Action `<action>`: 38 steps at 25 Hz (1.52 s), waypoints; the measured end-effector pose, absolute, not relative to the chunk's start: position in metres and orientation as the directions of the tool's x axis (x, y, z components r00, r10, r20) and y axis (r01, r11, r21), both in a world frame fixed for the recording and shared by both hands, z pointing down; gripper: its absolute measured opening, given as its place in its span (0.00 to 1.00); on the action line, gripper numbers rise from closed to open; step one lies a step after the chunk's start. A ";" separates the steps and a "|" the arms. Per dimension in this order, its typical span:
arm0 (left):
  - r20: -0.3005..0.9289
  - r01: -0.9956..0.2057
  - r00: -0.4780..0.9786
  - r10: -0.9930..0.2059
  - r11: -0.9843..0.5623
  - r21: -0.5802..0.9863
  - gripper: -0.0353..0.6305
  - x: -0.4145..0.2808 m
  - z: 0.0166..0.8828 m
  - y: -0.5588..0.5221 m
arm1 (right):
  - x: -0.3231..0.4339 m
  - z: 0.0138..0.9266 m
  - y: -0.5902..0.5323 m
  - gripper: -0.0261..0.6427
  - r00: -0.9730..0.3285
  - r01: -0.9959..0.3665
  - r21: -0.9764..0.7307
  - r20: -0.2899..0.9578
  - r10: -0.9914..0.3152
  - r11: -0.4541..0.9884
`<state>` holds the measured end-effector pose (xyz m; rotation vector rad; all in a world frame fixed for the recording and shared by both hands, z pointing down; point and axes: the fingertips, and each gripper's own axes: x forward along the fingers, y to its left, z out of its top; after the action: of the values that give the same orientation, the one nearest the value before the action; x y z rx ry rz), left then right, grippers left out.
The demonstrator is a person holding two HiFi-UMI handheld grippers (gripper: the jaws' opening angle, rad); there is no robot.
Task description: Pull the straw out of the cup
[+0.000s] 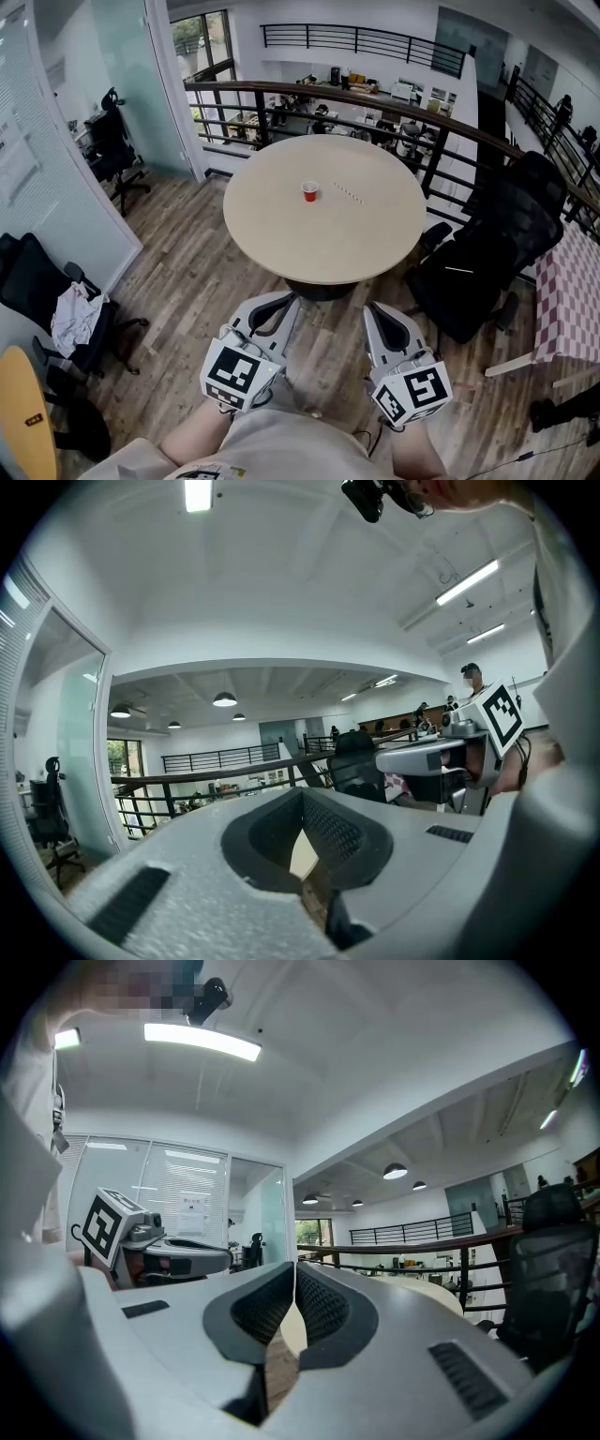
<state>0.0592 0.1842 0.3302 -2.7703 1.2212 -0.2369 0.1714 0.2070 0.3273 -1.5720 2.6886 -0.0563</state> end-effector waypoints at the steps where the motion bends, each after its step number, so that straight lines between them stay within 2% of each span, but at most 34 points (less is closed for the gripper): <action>1: 0.098 -0.725 0.665 -0.741 -0.671 -0.158 0.07 0.060 0.330 0.183 | 0.172 0.328 0.206 0.08 -0.492 -0.869 -0.046 -0.005 -0.870 0.492; 18: 0.106 -0.677 0.716 -0.690 -0.723 -0.138 0.07 0.058 0.355 0.123 | 0.155 0.342 0.138 0.08 -0.489 -0.873 -0.015 0.027 -0.872 0.488; 38: 0.090 -0.663 0.740 -0.667 -0.745 -0.073 0.07 0.011 0.350 -0.075 | 0.103 0.340 -0.061 0.08 -0.466 -0.884 -0.004 0.097 -0.879 0.468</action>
<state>0.0107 -0.0751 0.3498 -2.8963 1.1068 -0.1711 0.1028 -0.0607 0.3399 -1.6610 2.7604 -0.0856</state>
